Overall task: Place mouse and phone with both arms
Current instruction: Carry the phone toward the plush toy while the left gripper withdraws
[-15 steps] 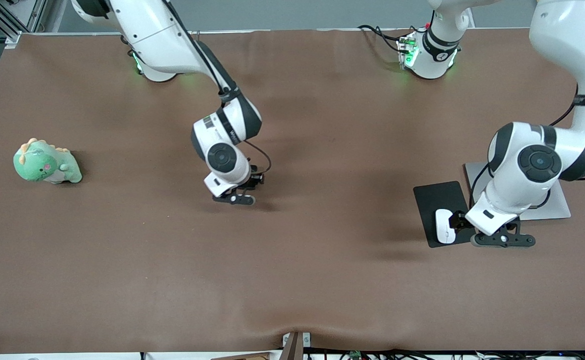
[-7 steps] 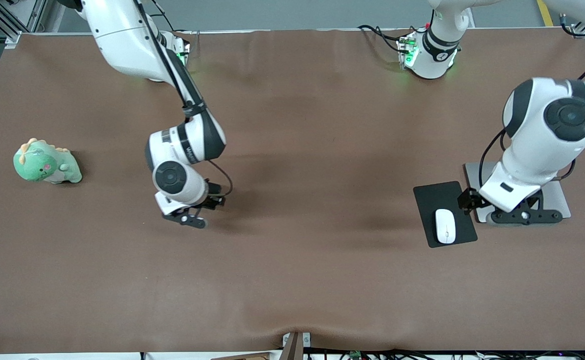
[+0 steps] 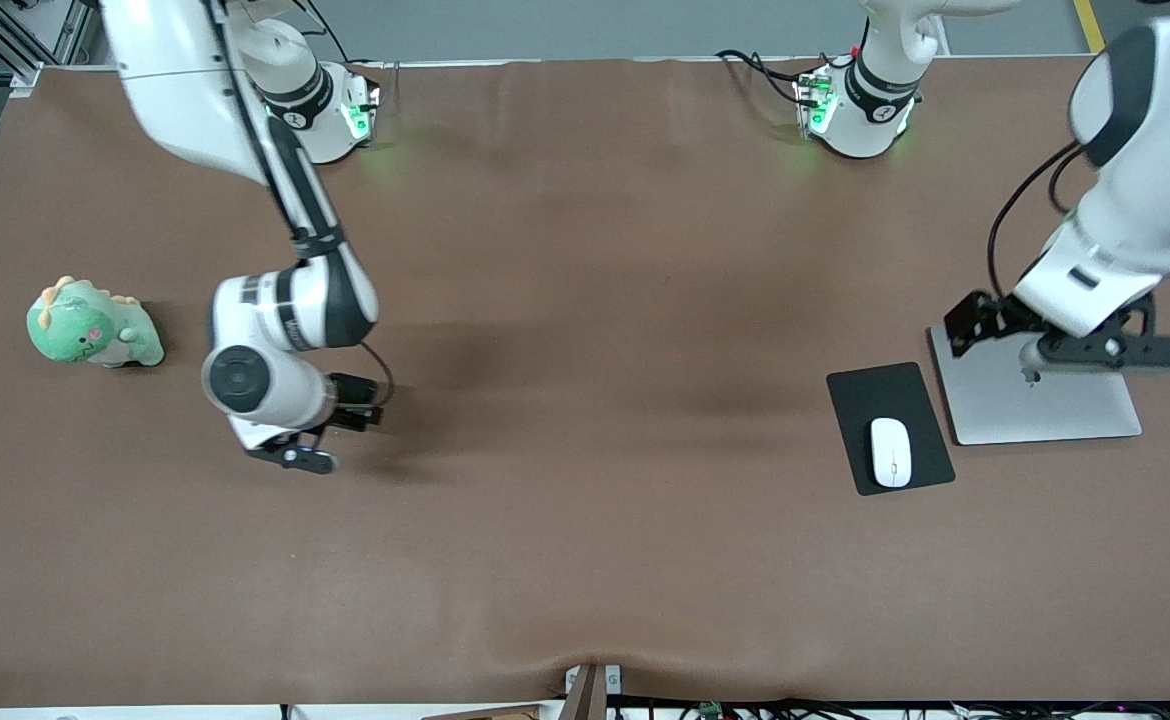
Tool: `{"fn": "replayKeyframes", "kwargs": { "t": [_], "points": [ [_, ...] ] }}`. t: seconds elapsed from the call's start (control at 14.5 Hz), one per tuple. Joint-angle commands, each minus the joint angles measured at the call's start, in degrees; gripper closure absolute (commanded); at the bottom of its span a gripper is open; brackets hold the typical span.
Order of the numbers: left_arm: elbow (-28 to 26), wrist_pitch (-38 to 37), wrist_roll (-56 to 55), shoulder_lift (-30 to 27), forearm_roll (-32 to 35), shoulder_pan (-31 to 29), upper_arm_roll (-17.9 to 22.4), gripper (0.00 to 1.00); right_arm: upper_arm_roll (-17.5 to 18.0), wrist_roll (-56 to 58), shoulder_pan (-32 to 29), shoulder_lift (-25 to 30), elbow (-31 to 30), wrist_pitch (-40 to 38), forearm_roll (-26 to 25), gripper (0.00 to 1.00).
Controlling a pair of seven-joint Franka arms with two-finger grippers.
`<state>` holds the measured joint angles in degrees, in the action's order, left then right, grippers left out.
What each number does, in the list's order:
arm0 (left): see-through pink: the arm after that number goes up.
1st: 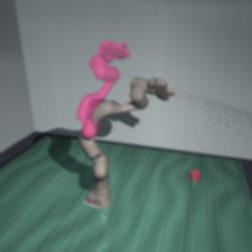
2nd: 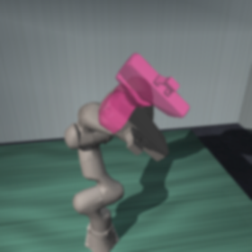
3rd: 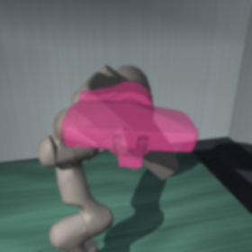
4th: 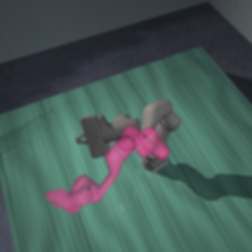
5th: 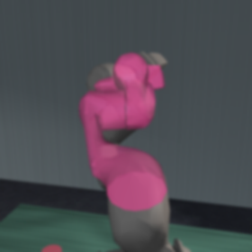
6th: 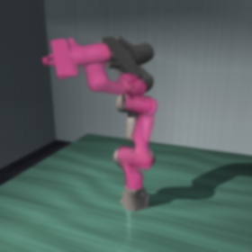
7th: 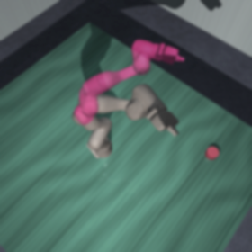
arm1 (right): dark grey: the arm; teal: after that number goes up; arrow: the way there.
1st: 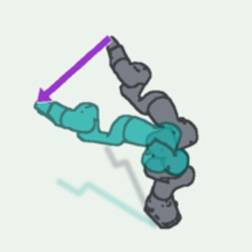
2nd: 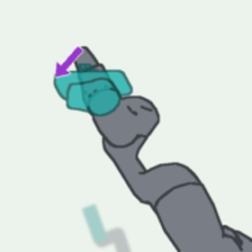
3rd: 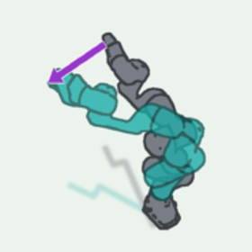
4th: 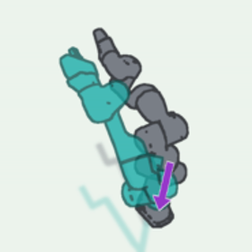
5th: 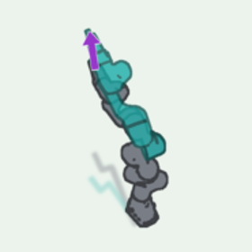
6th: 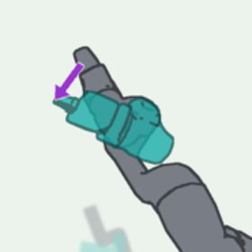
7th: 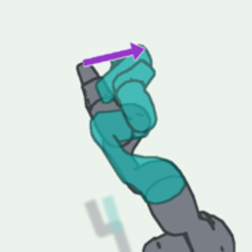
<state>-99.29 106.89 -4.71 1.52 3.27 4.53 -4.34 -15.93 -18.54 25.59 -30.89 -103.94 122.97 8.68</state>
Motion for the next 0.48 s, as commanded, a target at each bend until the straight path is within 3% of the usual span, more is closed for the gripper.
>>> {"fn": "replayKeyframes", "kwargs": {
  "t": [0.0,0.21,0.41],
  "points": [
    [3.46,-8.85,3.12,-3.1,-2.3,0.57,1.27,0.0,0.98,5.07,-3.52,6.53,-6.96,0.52,-0.86,1.0],
    [10.59,-19.24,6.11,-3.01,-3.61,-1.18,1.27,0.0,0.98,12.18,-8.08,8.12,-10.12,1.39,-0.86,1.0],
    [10.87,-21.72,6.64,-3.46,-4.24,-1.98,1.27,0.0,0.9,16.24,-10.9,10.23,-14.78,3.76,-0.86,1.0]
  ]
}}
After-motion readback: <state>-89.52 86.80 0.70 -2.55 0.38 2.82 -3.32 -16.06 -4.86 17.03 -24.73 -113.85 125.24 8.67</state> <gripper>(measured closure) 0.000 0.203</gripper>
